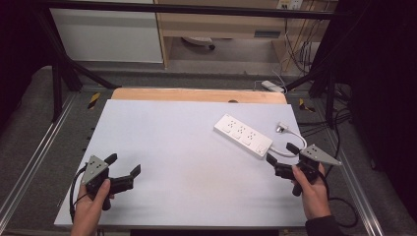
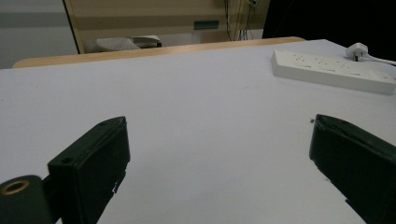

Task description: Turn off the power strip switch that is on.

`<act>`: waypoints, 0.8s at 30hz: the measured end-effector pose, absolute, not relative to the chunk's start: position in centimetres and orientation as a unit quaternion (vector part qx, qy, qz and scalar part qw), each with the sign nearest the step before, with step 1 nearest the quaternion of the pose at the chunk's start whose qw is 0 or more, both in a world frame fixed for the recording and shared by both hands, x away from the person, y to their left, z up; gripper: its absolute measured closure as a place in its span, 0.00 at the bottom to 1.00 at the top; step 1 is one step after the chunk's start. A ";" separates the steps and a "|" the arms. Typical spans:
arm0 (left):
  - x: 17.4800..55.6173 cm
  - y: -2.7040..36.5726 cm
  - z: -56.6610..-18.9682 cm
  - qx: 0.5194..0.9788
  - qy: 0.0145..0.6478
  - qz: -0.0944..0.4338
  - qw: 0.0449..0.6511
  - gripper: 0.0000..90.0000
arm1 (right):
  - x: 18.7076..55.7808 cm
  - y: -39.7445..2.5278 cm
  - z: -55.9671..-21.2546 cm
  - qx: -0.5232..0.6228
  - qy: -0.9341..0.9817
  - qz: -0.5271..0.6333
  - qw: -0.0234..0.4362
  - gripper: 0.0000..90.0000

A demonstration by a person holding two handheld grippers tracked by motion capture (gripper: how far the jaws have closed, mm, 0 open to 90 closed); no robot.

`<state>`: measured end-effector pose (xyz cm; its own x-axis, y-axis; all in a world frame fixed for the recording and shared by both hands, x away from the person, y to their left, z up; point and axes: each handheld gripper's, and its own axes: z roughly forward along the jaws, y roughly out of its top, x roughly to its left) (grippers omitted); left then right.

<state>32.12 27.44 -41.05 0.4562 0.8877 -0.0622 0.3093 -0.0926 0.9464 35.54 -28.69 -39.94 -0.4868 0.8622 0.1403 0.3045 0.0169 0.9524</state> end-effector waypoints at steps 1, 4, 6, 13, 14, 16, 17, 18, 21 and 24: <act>32.1 27.4 -41.0 0.683 0.438 0.282 0.512 0.05 | 35.4 -28.7 -40.2 0.436 0.669 0.545 0.255 0.08; 32.1 27.5 -41.0 0.682 0.438 0.282 0.513 0.05 | 35.0 -28.8 -41.0 0.436 0.672 0.543 0.251 0.08; 32.1 27.4 -41.0 0.683 0.439 0.281 0.512 0.05 | 34.7 -28.8 -41.6 0.438 0.672 0.544 0.246 0.08; 32.1 27.2 -41.1 0.684 0.435 0.280 0.514 0.05 | 34.0 -28.6 -42.7 0.435 0.679 0.542 0.237 0.07; 32.1 27.2 -41.1 0.685 0.435 0.279 0.514 0.05 | 34.1 -28.4 -42.8 0.433 0.683 0.539 0.235 0.07; 32.1 27.2 -41.1 0.685 0.436 0.279 0.514 0.05 | 34.3 -28.0 -43.1 0.430 0.690 0.534 0.232 0.07; 32.1 27.2 -41.1 0.684 0.436 0.279 0.514 0.05 | 34.3 -27.7 -43.2 0.429 0.693 0.533 0.227 0.07; 32.1 27.2 -41.1 0.683 0.437 0.278 0.514 0.05 | 34.4 -27.4 -43.4 0.427 0.697 0.530 0.226 0.07; 32.2 27.2 -41.1 0.684 0.437 0.278 0.514 0.05 | 34.8 -26.5 -43.8 0.420 0.710 0.520 0.220 0.06; 32.1 27.2 -41.1 0.684 0.436 0.278 0.514 0.05 | 35.2 -26.0 -44.1 0.419 0.715 0.515 0.219 0.07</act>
<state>32.13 27.15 -41.08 0.4651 0.8827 -0.0678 0.3106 -0.0909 0.9462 35.24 -25.99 -44.09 -0.5533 0.8245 0.1185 0.3743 0.1190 0.9197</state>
